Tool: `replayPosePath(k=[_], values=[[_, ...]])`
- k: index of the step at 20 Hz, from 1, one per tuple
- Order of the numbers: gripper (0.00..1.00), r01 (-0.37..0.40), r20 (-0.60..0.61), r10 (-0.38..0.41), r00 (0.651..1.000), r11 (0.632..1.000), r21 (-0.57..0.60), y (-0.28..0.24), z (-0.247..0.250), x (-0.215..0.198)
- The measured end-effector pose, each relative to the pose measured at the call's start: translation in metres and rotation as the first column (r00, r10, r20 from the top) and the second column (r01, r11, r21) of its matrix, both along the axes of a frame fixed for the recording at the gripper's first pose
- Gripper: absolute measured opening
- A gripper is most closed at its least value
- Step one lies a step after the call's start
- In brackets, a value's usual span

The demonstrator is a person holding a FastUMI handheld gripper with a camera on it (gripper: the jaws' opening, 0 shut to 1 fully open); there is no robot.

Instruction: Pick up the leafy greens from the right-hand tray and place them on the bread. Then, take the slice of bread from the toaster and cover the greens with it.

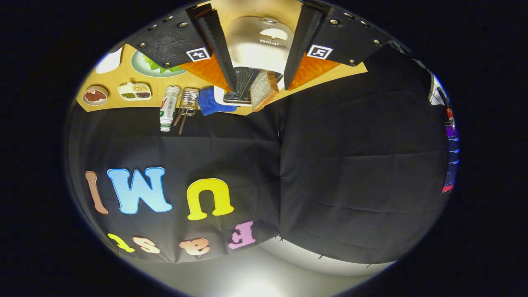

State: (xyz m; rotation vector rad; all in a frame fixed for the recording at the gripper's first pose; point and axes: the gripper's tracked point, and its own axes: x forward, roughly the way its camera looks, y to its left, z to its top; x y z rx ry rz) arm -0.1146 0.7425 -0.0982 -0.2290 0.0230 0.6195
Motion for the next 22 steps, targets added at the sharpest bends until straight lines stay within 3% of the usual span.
replayPosePath(k=[8,9,10,13,14,15,18,19,22], values=[[0.71,0.072,0.004,-0.072,0.997,0.997,-0.021,0.027,-0.011,0.031],[0.61,0.104,0.006,-0.104,0.995,0.994,-0.035,0.026,-0.014,0.038],[0.58,0.120,-0.003,-0.120,0.993,0.992,-0.050,0.026,-0.017,0.042],[0.58,0.092,-0.049,-0.094,0.994,0.995,-0.047,0.037,-0.026,0.045],[0.58,0.137,-0.027,-0.138,0.990,0.989,-0.052,0.029,-0.023,0.050],[0.12,0.182,-0.011,-0.183,0.983,0.982,-0.050,0.022,-0.021,0.054],[0.19,0.166,-0.056,-0.167,0.984,0.986,-0.016,0.025,-0.022,0.052],[0.05,0.159,-0.054,-0.160,0.986,0.987,-0.020,0.025,-0.023,0.054],[0.05,0.134,-0.029,-0.135,0.990,0.990,-0.035,0.028,-0.020,0.051]])
